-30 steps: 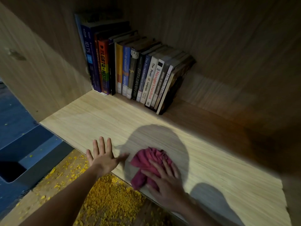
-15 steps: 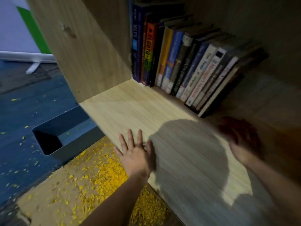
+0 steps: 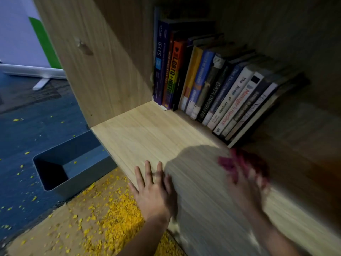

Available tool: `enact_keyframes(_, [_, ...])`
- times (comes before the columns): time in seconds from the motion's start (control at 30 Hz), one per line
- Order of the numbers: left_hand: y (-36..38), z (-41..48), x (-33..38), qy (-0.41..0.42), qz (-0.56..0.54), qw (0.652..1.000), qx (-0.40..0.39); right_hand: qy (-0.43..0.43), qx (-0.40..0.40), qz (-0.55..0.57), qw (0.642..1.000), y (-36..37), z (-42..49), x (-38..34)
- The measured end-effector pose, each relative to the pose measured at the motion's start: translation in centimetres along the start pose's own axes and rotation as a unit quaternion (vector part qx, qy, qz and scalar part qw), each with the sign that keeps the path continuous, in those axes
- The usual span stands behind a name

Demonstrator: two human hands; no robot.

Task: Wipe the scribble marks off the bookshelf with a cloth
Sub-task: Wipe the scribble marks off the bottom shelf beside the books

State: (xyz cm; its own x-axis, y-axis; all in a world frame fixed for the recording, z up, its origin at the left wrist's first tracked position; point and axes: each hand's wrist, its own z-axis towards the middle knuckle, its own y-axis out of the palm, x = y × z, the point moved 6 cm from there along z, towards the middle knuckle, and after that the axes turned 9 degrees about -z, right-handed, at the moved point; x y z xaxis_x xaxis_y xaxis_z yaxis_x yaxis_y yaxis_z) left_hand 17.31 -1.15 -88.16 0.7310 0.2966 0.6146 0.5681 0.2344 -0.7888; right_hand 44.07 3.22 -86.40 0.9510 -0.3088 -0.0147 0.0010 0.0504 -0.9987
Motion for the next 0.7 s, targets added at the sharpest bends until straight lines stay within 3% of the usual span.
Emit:
enact_keyframes(0.07, [-0.4, 0.1, 0.1, 0.011, -0.008, 1.0, 0.01, -0.043, -0.011, -0.027, 0.999, 0.4, -3.3, -5.1])
enact_keyframes(0.17, [-0.3, -0.1, -0.1, 0.01, -0.019, 1.0, -0.01, -0.241, -0.015, 0.006, 0.97, -0.8, -6.3, -10.6])
enact_keyframes(0.23, [0.0, -0.3, 0.0, 0.005, -0.011, 0.999, -0.041, -0.29, -0.064, 0.061, 0.953, -1.2, -6.7, -10.7])
enact_keyframes(0.27, [-0.1, -0.2, 0.2, 0.005, -0.009, 0.999, -0.047, -0.259, -0.067, 0.107, 0.958, -1.2, -7.1, -9.9])
enact_keyframes(0.33, [-0.6, -0.3, 0.7, -0.003, -0.002, 0.998, -0.058, -0.117, 0.034, 0.16, 0.979, -1.3, -8.7, -7.0])
enact_keyframes(0.4, [-0.7, -0.3, 0.8, -0.024, 0.014, 0.997, -0.077, -0.038, 0.071, 0.123, 0.989, -0.4, -11.3, -4.5])
enact_keyframes(0.47, [-0.5, -0.2, 1.0, -0.022, 0.043, 0.995, -0.082, -0.024, 0.133, 0.066, 0.989, 0.2, -13.5, -3.7])
enact_keyframes(0.5, [-0.4, -0.3, 1.6, 0.011, 0.06, 0.995, -0.079, -0.025, 0.157, 0.048, 0.986, 0.2, -14.1, -3.7])
enact_keyframes(0.57, [0.2, -0.8, 3.6, 0.156, 0.075, 0.98, -0.093, -0.018, 0.166, 0.034, 0.985, 0.1, -14.1, -4.0])
enact_keyframes(0.63, [1.7, -1.8, 5.4, 0.307, 0.104, 0.929, -0.18, -0.015, 0.172, 0.024, 0.985, 0.1, -14.0, -4.2])
enact_keyframes(0.7, [2.5, -1.9, 6.3, 0.39, 0.149, 0.871, -0.258, -0.01, 0.172, 0.032, 0.985, 0.6, -13.9, -4.1])
